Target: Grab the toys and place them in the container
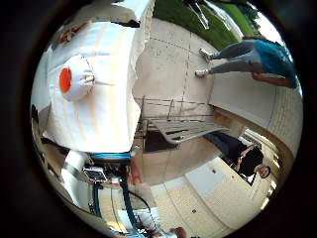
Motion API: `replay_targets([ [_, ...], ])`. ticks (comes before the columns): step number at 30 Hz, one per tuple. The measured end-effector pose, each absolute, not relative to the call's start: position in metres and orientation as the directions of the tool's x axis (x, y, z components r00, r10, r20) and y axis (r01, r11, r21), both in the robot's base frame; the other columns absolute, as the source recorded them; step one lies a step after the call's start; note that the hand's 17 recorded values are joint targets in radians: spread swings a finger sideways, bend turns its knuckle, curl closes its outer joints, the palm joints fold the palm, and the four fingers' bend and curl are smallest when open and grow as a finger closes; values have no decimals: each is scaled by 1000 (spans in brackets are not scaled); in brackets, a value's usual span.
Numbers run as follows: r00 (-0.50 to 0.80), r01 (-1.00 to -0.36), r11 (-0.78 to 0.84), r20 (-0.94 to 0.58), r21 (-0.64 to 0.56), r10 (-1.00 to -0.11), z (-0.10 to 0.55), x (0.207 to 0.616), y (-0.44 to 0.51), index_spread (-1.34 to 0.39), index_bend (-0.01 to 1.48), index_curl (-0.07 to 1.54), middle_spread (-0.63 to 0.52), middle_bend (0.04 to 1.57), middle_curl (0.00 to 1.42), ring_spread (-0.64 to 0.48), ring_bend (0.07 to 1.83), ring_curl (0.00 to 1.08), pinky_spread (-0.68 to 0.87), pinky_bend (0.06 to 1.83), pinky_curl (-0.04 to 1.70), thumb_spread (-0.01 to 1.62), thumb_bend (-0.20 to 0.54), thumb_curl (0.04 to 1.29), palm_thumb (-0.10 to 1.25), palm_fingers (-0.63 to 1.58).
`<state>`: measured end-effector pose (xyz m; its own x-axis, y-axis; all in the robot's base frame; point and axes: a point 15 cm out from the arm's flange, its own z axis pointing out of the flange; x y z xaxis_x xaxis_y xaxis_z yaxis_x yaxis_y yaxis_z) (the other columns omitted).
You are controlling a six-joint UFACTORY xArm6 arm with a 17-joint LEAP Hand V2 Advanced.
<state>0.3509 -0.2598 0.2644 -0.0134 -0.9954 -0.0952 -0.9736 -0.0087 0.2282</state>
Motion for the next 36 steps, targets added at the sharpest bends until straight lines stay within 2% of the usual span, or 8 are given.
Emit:
replay_targets([
  [6, 24, -959, -56, -115, 276, -993, 200, 341, -232, -132, 172, 258, 42, 188, 334, 279, 375, 324, 398, 566, 212, 1204, -27, 350, 642, 135],
  [14, 51, -947, -67, -56, 315, -997, 169, 332, -228, -65, 172, 268, 25, 199, 341, 281, 412, 327, 409, 542, 194, 1187, -25, 346, 633, 257],
  [17, 76, -942, -86, -43, 323, -996, 169, 334, -225, -68, 158, 261, -12, 240, 355, 276, 520, 343, 421, 567, 178, 1175, -23, 349, 640, 481],
  [19, 98, -936, -104, -36, 337, -995, 169, 335, -221, -116, 140, 247, -49, 357, 397, 240, 667, 383, 423, 659, 197, 1170, -14, 354, 665, 822],
  [20, 126, -926, -127, -24, 355, -992, 169, 336, -217, -116, 140, 247, -49, 357, 397, 240, 667, 383, 423, 659, 197, 1170, -14, 354, 665, 822],
  [22, 142, -920, -143, -28, 364, -989, 172, 336, -210, -183, 131, 214, -77, 559, 470, 190, 895, 439, 416, 752, 201, 1156, 25, 378, 761, 1240],
  [28, 135, -923, -139, -39, 359, -990, 215, 325, -193, -385, 345, 295, -158, 900, 692, 35, 1180, 651, 356, 1165, 401, 1127, 47, 470, 937, 1159],
  [36, 240, -941, -244, -45, 234, -970, 333, 330, -114, -572, 602, 430, -204, 1071, 852, -59, 1301, 756, 253, 1390, 563, 1135, 7, 546, 975, 987],
])
